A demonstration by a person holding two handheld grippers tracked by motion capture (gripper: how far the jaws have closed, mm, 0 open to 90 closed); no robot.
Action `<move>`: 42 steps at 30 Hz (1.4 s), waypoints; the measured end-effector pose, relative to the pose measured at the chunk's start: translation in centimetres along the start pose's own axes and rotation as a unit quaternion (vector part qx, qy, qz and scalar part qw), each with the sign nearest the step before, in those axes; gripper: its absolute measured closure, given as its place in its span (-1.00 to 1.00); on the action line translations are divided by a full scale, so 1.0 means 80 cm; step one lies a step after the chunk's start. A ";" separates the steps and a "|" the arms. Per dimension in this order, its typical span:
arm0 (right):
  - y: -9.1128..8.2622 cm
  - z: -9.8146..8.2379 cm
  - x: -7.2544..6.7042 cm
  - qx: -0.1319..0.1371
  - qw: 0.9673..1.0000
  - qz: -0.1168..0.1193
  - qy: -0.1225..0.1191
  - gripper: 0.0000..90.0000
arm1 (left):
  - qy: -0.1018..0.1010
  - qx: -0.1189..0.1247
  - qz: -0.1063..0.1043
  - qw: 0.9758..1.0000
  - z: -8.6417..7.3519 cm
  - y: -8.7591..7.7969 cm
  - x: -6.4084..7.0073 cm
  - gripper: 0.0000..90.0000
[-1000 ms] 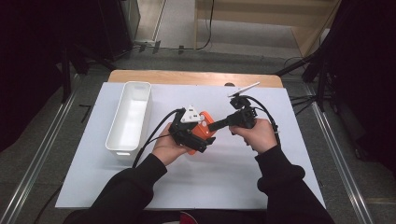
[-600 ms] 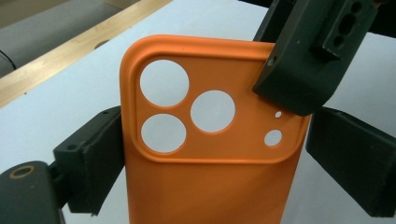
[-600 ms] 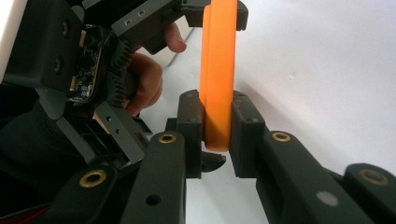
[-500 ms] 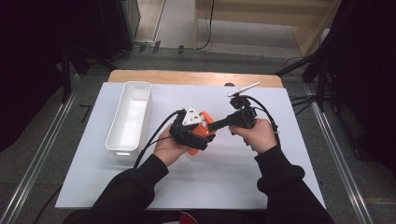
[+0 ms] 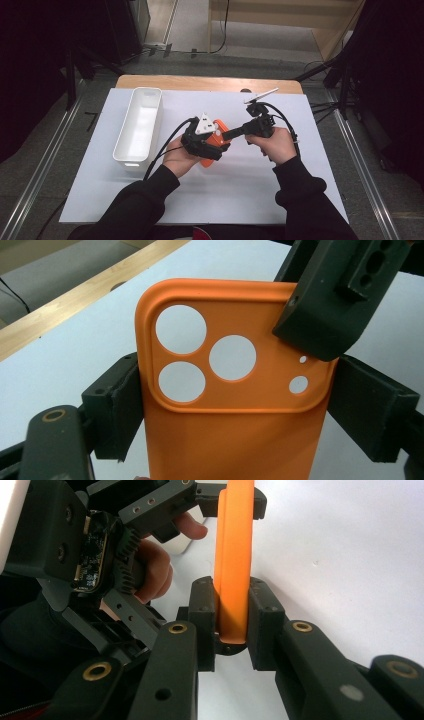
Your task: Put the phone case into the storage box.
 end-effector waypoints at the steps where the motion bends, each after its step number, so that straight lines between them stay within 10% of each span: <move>1: 0.000 0.000 -0.001 0.000 1.000 0.001 0.002 0.65 | -0.001 -0.002 -0.002 1.000 0.000 -0.001 0.000 -0.64; 16: -0.024 0.015 -0.009 0.044 0.999 0.009 0.000 0.30 | -0.021 -0.009 -0.002 1.000 0.005 -0.006 -0.005 -0.64; 42: -0.027 0.014 0.037 0.077 0.989 -0.060 -0.115 -0.08 | -0.074 -0.005 -0.011 0.997 0.024 -0.031 -0.019 -0.65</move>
Point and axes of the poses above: each handheld gripper's, and its own axes: y roughly forward along the jaws, z roughly out of its top, x roughly to its right, the point moved 10 cm from there along y, roughly forward along the jaws, and after that the axes turned 14 degrees about x, right-handed, at the moved point
